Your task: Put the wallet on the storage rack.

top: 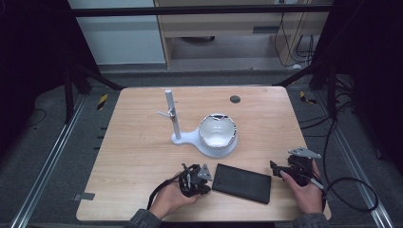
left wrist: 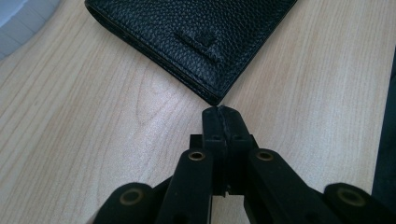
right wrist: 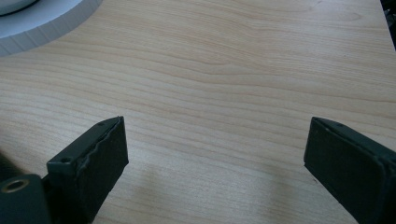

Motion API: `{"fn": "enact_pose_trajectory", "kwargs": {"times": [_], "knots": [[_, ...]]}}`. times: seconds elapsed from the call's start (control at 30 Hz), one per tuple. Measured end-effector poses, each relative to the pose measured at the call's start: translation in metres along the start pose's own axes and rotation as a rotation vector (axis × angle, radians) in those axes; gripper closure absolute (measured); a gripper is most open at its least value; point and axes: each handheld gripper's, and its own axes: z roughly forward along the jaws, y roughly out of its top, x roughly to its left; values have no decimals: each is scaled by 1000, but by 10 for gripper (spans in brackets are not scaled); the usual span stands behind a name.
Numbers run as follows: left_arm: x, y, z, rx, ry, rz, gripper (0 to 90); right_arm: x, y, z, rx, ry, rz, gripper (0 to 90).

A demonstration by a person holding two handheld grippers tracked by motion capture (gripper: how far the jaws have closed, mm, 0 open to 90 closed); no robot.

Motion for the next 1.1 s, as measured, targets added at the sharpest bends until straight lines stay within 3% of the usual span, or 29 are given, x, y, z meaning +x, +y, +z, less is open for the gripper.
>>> {"fn": "enact_pose_trajectory", "kwargs": {"times": [0.8,1.1], "knots": [[0,2,-1,-27,1,1,895,1,0,-2,3,0,-4,64],[1,3,-3,-65,3,-9,894,3,1,-3,0,7,-7,67]]}}
